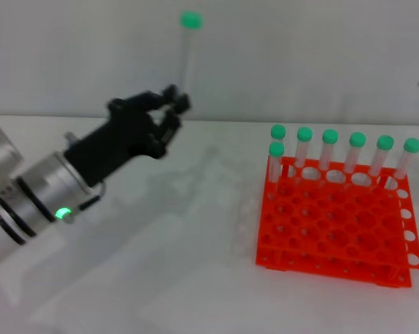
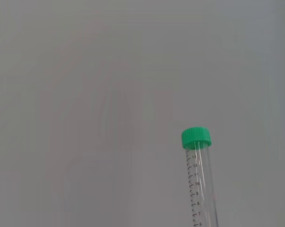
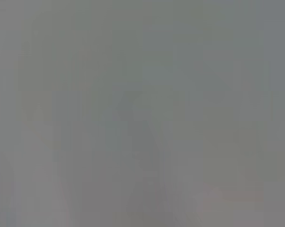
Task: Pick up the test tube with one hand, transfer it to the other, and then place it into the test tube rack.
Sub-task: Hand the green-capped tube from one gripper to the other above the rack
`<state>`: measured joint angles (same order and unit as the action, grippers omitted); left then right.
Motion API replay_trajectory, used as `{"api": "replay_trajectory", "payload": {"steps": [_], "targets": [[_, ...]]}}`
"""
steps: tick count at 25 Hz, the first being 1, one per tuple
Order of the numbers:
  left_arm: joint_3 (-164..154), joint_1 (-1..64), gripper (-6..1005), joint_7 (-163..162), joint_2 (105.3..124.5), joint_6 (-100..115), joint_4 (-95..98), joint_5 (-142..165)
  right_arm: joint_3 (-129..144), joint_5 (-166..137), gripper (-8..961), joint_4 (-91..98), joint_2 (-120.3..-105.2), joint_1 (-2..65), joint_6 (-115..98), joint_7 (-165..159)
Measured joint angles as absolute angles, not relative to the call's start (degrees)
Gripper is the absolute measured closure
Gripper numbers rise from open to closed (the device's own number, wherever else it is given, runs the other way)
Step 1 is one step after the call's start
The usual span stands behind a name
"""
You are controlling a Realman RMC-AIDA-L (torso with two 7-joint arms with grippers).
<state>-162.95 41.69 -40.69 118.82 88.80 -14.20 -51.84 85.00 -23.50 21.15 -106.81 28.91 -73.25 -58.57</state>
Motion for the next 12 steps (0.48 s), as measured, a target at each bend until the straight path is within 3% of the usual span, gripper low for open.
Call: {"api": "replay_trajectory", "payload": {"steps": [3, 6, 12], "targets": [[-163.0, 41.6, 788, -36.6, 118.9, 88.9, -9.9, -50.1, 85.0, -31.0, 168, 21.0, -105.29, 31.4, -77.0, -65.3], [-163.0, 41.9, 787, -33.5, 118.97, 87.9, -7.4, -48.7, 84.9, -35.4, 181, 21.1, -105.0, 32.8, -79.4, -67.7], [-163.0, 42.4, 784, -26.6, 119.09, 84.2, -2.3, -47.9, 85.2, -39.5, 206, 21.3, -106.82, 35.7, -81.7, -69.2]]}}
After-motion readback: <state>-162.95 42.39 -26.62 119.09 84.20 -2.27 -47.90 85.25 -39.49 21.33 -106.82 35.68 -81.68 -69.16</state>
